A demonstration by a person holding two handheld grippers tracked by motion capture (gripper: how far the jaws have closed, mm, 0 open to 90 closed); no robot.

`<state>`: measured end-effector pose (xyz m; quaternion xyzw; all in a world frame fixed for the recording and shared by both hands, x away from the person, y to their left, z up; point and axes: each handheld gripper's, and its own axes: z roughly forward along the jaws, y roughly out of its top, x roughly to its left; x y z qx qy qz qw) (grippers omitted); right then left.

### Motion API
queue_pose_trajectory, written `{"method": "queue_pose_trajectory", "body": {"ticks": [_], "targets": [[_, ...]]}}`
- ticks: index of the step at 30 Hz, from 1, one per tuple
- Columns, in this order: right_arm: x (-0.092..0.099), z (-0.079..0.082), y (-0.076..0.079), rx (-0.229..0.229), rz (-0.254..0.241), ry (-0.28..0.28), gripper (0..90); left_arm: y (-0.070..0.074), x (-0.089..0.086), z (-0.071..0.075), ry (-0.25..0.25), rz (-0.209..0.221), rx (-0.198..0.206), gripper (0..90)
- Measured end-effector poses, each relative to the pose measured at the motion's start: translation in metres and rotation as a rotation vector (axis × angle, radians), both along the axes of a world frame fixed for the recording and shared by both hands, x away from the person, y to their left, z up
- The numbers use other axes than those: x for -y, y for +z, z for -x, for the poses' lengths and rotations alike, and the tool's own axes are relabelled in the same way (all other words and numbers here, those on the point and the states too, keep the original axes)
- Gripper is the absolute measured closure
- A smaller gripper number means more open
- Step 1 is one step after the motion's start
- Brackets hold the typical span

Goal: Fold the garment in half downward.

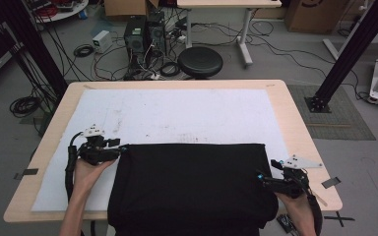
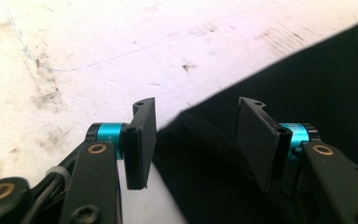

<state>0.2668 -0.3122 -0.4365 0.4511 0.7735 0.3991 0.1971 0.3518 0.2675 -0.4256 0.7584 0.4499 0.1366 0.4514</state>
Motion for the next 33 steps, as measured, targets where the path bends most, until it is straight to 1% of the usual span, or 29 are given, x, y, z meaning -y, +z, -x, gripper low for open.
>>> {"method": "queue_pose_trajectory", "body": {"ticks": [1,2,3,4,5,6,7,9,10,11,12,13,14,15,16,17,18,19,21,23,24,25,26,27,28,31,33], "targets": [[0.000,-0.003,-0.001,-0.003,0.000,-0.004,28.4,-0.003,0.001,-0.003,0.002,-0.007,-0.014,47.9],[0.000,-0.003,-0.001,-0.003,0.000,-0.004,28.4,-0.003,0.001,-0.003,0.002,-0.007,-0.014,47.9],[-0.001,-0.006,-0.001,-0.004,-0.003,-0.011,28.4,-0.010,0.003,-0.009,0.006,-0.015,-0.045,47.9],[-0.001,-0.011,-0.002,0.000,0.001,-0.015,28.4,-0.011,0.003,-0.010,0.007,-0.018,-0.055,47.9],[-0.001,-0.013,-0.002,-0.001,0.002,-0.017,28.4,-0.014,0.003,-0.012,0.009,-0.020,-0.067,47.9],[-0.001,-0.015,-0.001,-0.002,0.001,-0.021,28.4,-0.017,0.003,-0.014,0.007,-0.031,-0.081,47.8],[-0.001,-0.021,-0.001,-0.007,-0.005,-0.034,28.4,-0.017,0.002,-0.015,0.000,-0.037,-0.084,47.9],[0.000,-0.024,0.000,-0.001,-0.007,-0.036,28.3,-0.018,0.003,-0.016,0.000,-0.030,-0.088,47.9],[0.000,-0.029,0.002,-0.002,-0.012,-0.052,28.3,-0.019,0.003,-0.016,-0.004,-0.040,-0.088,48.2],[0.001,-0.033,0.003,-0.005,-0.018,-0.062,28.3,-0.019,0.004,-0.016,-0.006,-0.039,-0.088,48.4],[0.001,-0.033,0.003,-0.005,-0.018,-0.062,28.3,-0.019,0.004,-0.016,-0.006,-0.039,-0.088,49.3],[0.004,-0.045,0.006,0.001,-0.017,-0.098,28.2,-0.022,0.007,-0.016,-0.016,-0.070,-0.082,51.8],[0.005,-0.049,0.006,-0.007,-0.024,-0.110,28.0,-0.021,0.009,-0.015,-0.014,-0.076,-0.076,52.4],[0.005,-0.049,0.006,-0.007,-0.024,-0.110,28.0,-0.021,0.009,-0.015,-0.014,-0.076,-0.076,54.1],[0.007,-0.055,0.006,-0.012,-0.026,-0.119,28.0,-0.021,0.009,-0.015,-0.014,-0.076,-0.076,54.1],[0.007,-0.055,0.006,-0.012,-0.026,-0.119,27.9,-0.021,0.012,-0.014,-0.044,-0.111,-0.062,54.1],[0.009,-0.073,0.004,-0.043,-0.014,-0.137,27.9,-0.021,0.013,-0.014,-0.049,-0.115,-0.055,61.7],[0.009,-0.079,0.002,-0.060,-0.019,-0.134,28.0,-0.021,0.014,-0.013,-0.065,-0.115,-0.055,65.1],[0.007,-0.088,-0.001,-0.084,-0.006,-0.136,28.1,-0.022,0.015,-0.013,-0.070,-0.106,-0.054,70.6],[0.007,-0.093,-0.004,-0.103,0.001,-0.130,28.7,-0.022,0.014,-0.014,-0.079,-0.102,-0.055,73.8],[0.007,-0.093,-0.004,-0.103,0.001,-0.130,28.7,-0.022,0.014,-0.014,-0.079,-0.102,-0.055,74.6],[0.007,-0.095,-0.006,-0.113,0.011,-0.131,28.7,-0.022,0.015,-0.014,-0.079,-0.103,-0.052,74.6],[0.008,-0.098,-0.009,-0.138,0.013,-0.134,28.9,-0.022,0.015,-0.013,-0.076,-0.105,-0.052,75.8],[0.008,-0.098,-0.009,-0.138,0.013,-0.134,28.9,-0.022,0.015,-0.013,-0.076,-0.105,-0.052,76.0],[0.007,-0.100,-0.011,-0.150,0.011,-0.126,30.7,-0.022,0.015,-0.013,-0.077,-0.105,-0.052,76.2],[0.005,-0.099,-0.011,-0.138,0.021,-0.109,37.8,-0.023,0.014,-0.014,-0.081,-0.100,-0.054,76.3],[0.004,-0.099,-0.011,-0.138,0.023,-0.106,37.8,-0.023,0.014,-0.014,-0.081,-0.100,-0.054,76.3]]}}
